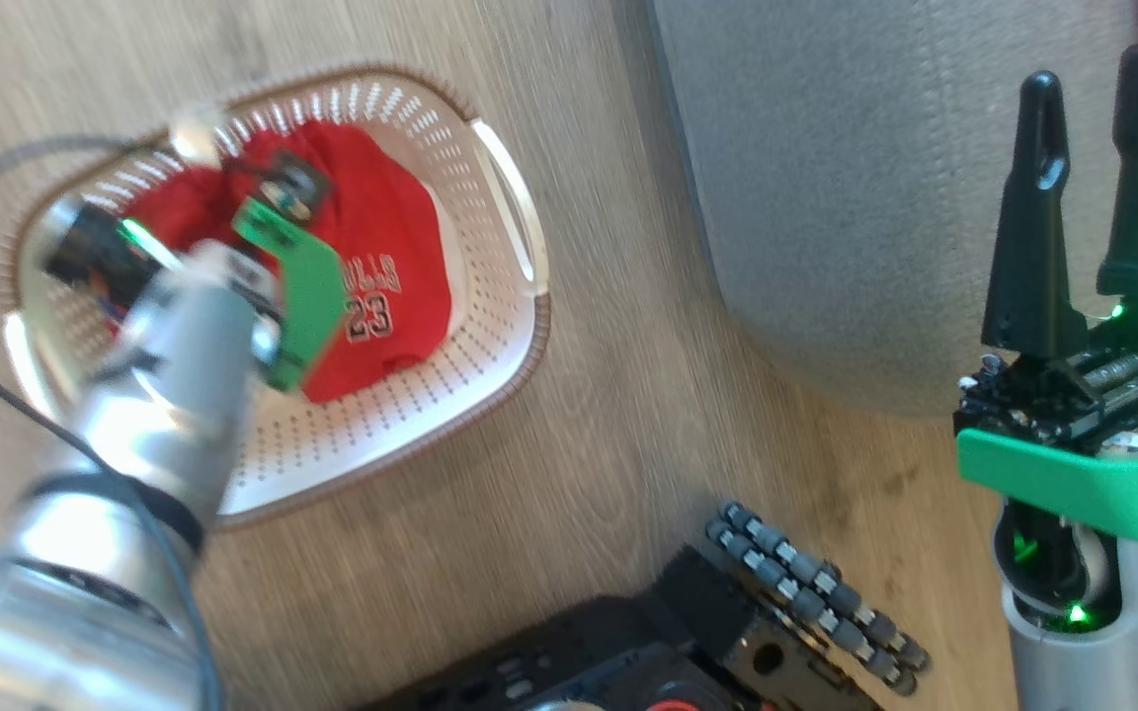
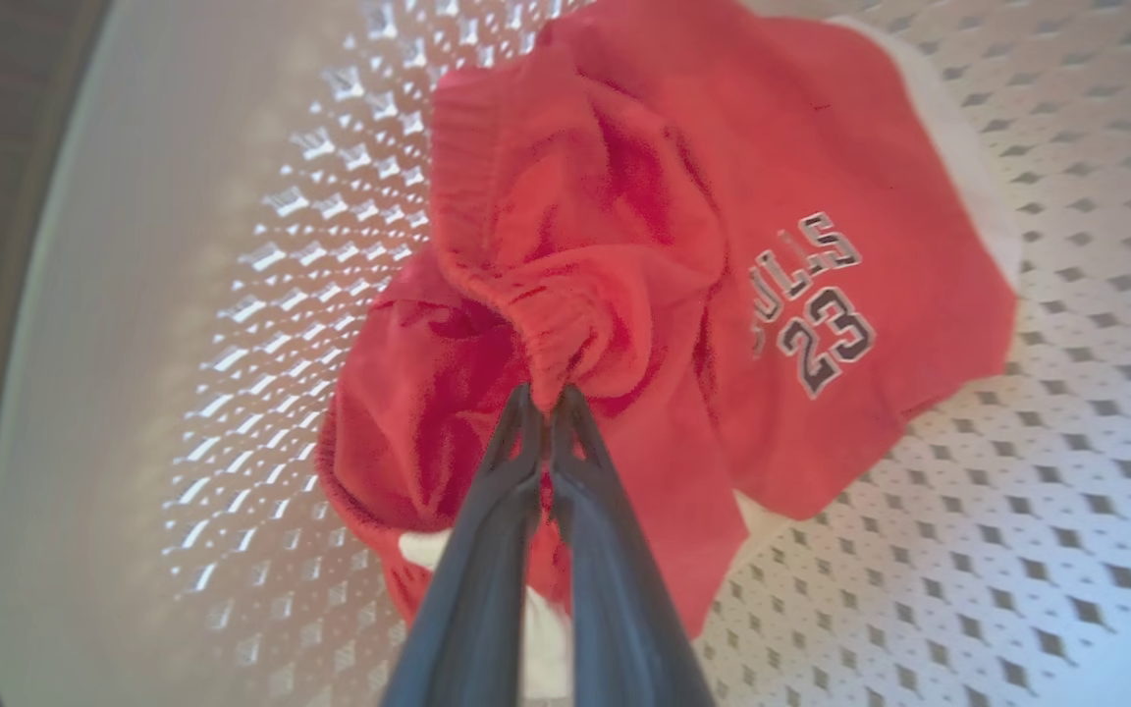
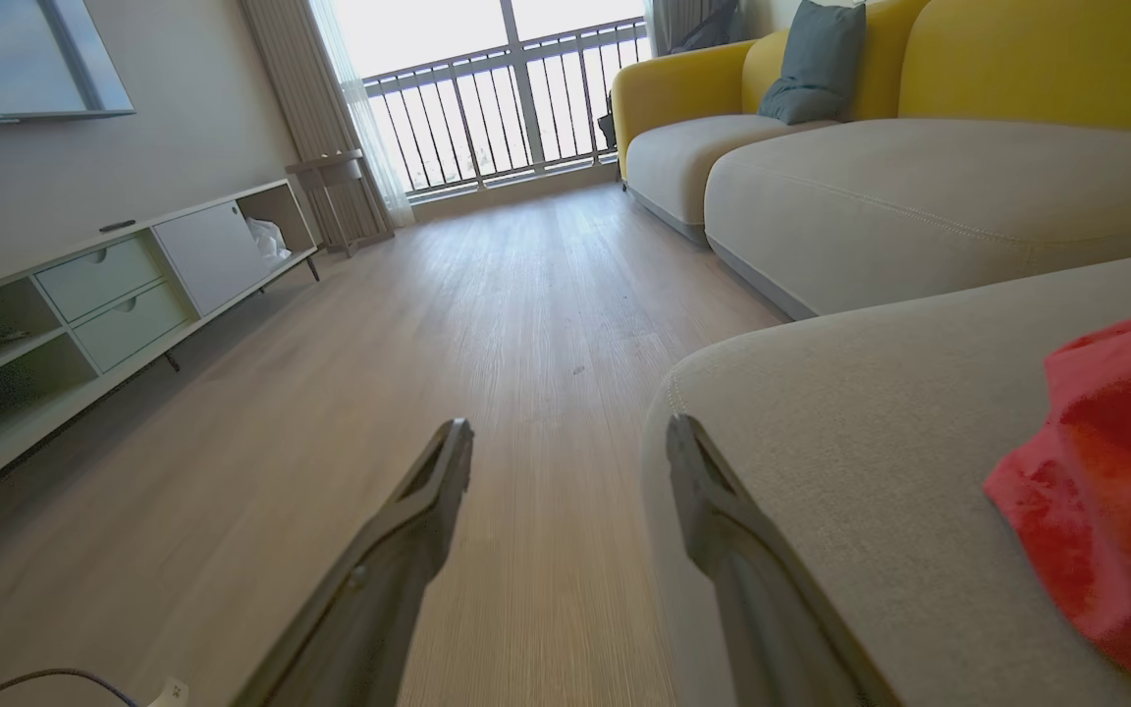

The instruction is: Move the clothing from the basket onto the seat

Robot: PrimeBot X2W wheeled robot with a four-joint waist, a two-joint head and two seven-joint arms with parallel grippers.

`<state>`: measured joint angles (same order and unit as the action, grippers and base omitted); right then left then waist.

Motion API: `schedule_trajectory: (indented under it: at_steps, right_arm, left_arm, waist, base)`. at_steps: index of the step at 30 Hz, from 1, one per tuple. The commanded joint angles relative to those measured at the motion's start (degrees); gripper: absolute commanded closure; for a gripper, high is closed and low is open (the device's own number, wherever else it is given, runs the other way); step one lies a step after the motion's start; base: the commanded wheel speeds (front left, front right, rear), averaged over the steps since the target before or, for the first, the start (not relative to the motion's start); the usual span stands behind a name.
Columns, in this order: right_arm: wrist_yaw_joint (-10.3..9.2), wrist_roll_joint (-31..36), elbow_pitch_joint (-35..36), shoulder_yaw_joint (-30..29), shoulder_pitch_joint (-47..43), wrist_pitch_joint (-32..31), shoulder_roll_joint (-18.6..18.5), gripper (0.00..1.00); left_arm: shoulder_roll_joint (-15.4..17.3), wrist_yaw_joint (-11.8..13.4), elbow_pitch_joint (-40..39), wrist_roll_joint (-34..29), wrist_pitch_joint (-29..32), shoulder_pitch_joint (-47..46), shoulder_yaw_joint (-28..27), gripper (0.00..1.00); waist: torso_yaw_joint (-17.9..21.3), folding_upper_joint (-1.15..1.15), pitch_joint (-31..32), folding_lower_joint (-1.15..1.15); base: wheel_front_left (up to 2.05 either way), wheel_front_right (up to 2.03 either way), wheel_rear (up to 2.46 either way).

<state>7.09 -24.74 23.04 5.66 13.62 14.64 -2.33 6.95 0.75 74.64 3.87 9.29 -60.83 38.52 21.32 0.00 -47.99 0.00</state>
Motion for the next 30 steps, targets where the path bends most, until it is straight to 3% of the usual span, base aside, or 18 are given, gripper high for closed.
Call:
schedule_trajectory:
  at_steps: [1,8,18,30]
  right_arm:
    - [0.4,-0.6,0.6,-0.2,-1.4,0.4,-0.5,0.0]
    - [0.4,-0.8,-4.4,-1.8,-1.2,0.4,-0.5,0.0]
    - [0.4,1.2,-9.2,-2.0,-3.2,0.4,-0.5,0.0]
    - [0.4,1.6,-16.8,-2.9,-8.7,0.4,-0.5,0.0]
  left_arm:
    - [-1.1,0.0,-0.7,1.4,-2.0,3.2,-1.7,1.0]
    - [-3.7,-0.4,-0.9,5.4,-8.6,8.1,-3.0,1.0]
    - [-4.1,-1.4,-6.4,11.8,-16.2,16.6,-0.9,1.0]
    - [-4.1,1.5,-16.3,26.1,-21.8,24.8,6.3,1.0]
  waist:
    - [-2.3,0.0,5.0,0.0]
    - [-6.5,0.0,14.7,0.0]
    - [-10.4,0.0,27.2,0.0]
    - [-15.9,0.0,42.1,0.0]
  base:
    - [0.0,0.0,0.0]
    - [0.0,0.0,0.0]
    - [0.0,0.0,0.0]
    - [0.0,0.0,0.0]
